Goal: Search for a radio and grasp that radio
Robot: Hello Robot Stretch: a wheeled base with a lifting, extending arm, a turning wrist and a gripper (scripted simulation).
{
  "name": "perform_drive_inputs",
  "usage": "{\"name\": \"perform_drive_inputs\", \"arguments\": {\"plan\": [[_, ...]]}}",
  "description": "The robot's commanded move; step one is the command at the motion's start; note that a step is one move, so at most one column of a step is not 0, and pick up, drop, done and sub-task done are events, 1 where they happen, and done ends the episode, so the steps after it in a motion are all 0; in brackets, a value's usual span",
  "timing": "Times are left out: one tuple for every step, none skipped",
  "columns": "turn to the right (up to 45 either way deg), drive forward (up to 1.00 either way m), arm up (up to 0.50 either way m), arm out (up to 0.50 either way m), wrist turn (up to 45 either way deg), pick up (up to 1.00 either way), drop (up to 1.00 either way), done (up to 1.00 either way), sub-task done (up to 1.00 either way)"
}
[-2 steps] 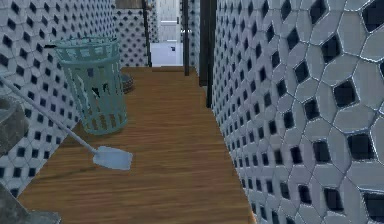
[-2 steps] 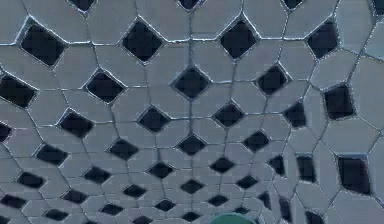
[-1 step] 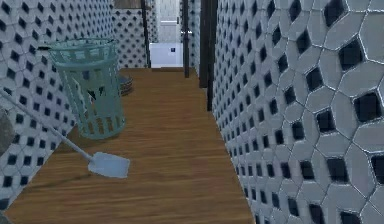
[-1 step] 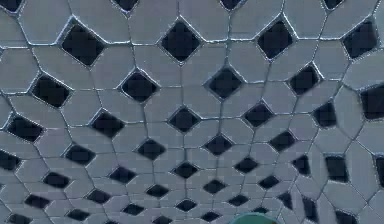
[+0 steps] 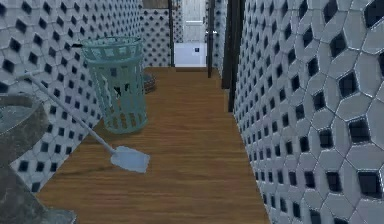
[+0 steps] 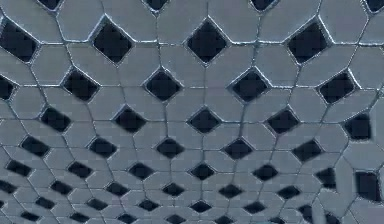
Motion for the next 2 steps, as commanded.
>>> {"name": "perform_drive_inputs", "arguments": {"plan": [[0.0,1.0,0.0,0.0,0.0,0.0,0.0,0.0,0.0],[0.0,1.0,0.0,0.0,0.0,0.0,0.0,0.0,0.0]]}}
